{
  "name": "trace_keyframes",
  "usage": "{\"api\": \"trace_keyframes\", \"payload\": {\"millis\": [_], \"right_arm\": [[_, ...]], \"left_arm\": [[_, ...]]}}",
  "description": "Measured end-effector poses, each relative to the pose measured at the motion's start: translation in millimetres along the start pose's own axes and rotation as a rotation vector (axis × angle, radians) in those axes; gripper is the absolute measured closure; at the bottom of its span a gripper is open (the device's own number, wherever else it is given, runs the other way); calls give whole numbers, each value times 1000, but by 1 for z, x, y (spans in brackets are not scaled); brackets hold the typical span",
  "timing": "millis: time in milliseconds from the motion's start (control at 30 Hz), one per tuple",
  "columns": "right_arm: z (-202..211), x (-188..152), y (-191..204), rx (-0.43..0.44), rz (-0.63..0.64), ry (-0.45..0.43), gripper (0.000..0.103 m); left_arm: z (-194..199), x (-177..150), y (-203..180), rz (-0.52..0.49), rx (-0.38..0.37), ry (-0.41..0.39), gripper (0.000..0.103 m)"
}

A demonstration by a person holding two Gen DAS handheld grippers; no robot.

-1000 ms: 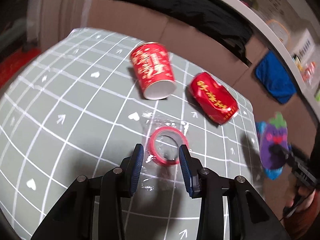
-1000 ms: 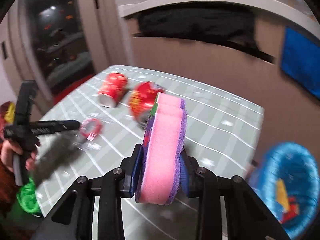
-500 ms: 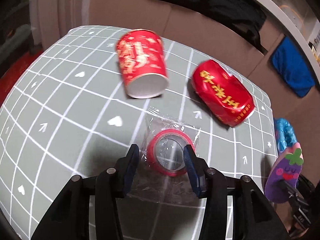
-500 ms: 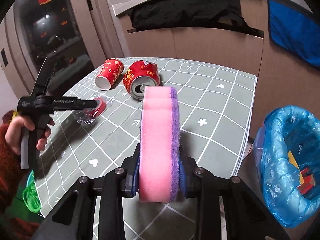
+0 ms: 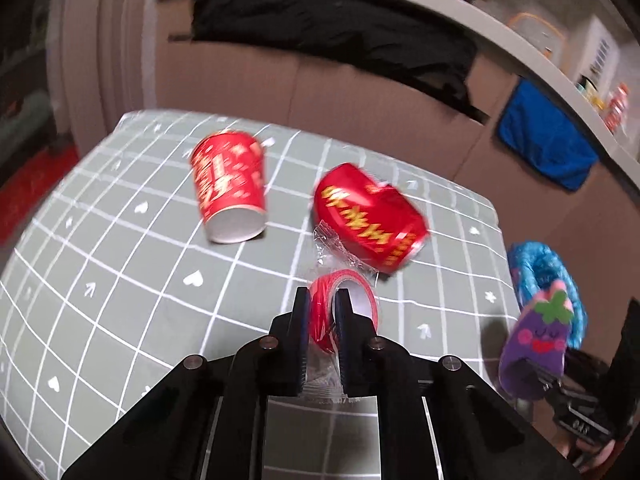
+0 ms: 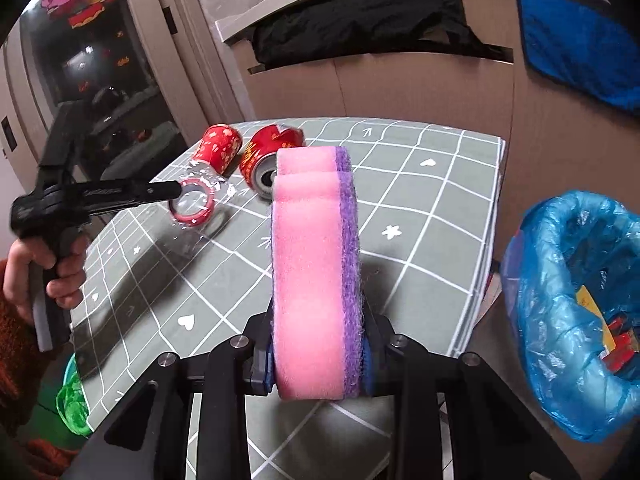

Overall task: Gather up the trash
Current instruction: 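Grasp the red tape roll in plastic with the left tool and lift, then carry the tape roll and sponge over the blue-lined bin with both tools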

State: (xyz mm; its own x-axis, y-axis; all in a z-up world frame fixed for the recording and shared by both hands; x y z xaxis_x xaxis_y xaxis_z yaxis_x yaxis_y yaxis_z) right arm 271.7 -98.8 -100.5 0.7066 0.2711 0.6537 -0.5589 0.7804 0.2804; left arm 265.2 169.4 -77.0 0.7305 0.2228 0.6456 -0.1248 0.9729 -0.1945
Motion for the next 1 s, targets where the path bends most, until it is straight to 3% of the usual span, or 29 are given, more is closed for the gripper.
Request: {"api": "trace_keyframes", "payload": {"millis": [367, 633, 1000], "right_arm": [[20, 12, 7, -7, 30, -52, 75], [46, 32, 15, -19, 86, -116, 75], [74, 43, 25, -36, 125, -165, 75]], "left_arm": [[33, 2, -42, -152, 52, -128, 91], [53, -2, -72, -184, 46, -220, 92], [83, -13, -97, -204, 36, -273, 92]]}}
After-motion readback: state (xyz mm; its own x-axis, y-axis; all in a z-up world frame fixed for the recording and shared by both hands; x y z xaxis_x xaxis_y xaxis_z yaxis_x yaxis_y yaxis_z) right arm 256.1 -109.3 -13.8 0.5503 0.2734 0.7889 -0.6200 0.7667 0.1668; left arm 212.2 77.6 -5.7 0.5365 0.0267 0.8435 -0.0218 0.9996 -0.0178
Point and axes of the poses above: each gripper's, at about its wrist camera, not at the fingertips, and z roughly against the way its jaws point, y to its left, x to its top, the point moved 3 cm from there along -z, roughly the way its jaws point, and after that the axes turned 2 degrees about -z, right-handed, at the moved point
